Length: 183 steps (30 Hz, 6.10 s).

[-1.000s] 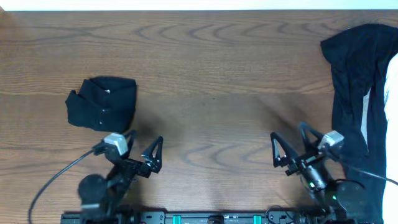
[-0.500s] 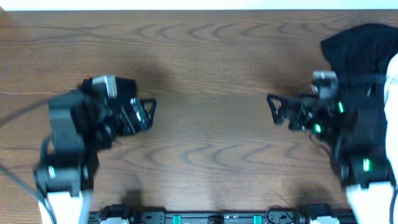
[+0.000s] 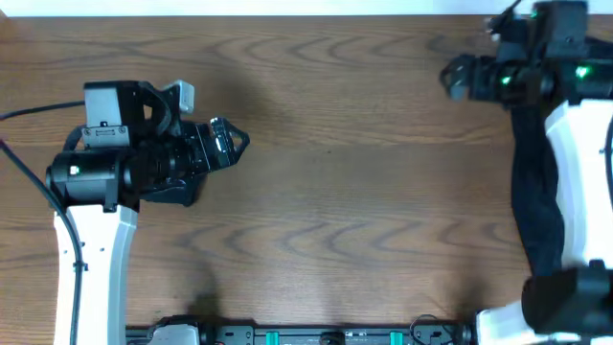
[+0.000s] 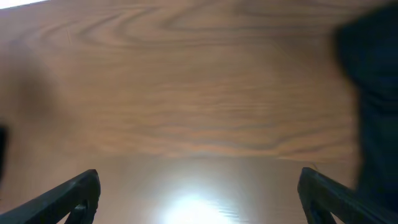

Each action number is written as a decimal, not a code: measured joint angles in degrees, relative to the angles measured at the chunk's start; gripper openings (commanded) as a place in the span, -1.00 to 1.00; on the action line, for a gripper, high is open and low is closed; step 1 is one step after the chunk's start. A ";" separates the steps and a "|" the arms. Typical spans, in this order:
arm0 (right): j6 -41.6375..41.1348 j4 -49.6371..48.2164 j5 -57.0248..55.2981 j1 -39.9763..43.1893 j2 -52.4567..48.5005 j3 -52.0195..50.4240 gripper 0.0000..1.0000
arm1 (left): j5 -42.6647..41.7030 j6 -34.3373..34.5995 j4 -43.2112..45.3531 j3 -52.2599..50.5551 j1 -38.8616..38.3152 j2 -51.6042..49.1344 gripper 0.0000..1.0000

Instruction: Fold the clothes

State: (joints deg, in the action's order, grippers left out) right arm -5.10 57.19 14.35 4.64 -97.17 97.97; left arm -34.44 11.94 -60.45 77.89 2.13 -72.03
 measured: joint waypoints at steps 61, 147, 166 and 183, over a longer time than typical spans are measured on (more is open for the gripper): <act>-0.92 -20.37 4.85 -11.98 -11.82 4.50 -0.97 | 4.90 -0.02 -2.36 0.04 0.00 0.02 0.96; -24.28 -37.11 23.32 -21.27 -38.82 8.22 -0.78 | 10.88 -6.19 -2.16 0.02 0.00 -3.30 0.96; -2.40 -6.10 3.19 -16.48 -25.59 -2.99 -0.78 | 10.91 -6.23 -1.66 0.02 0.00 -3.30 0.96; -5.29 -41.33 -3.45 -16.90 -23.56 -21.57 -0.78 | 10.91 -6.23 -1.49 0.02 0.00 -3.30 0.96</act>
State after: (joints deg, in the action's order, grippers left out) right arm -10.39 15.86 10.90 -12.25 -120.73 76.40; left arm -23.53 5.72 -61.93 77.91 2.13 -75.33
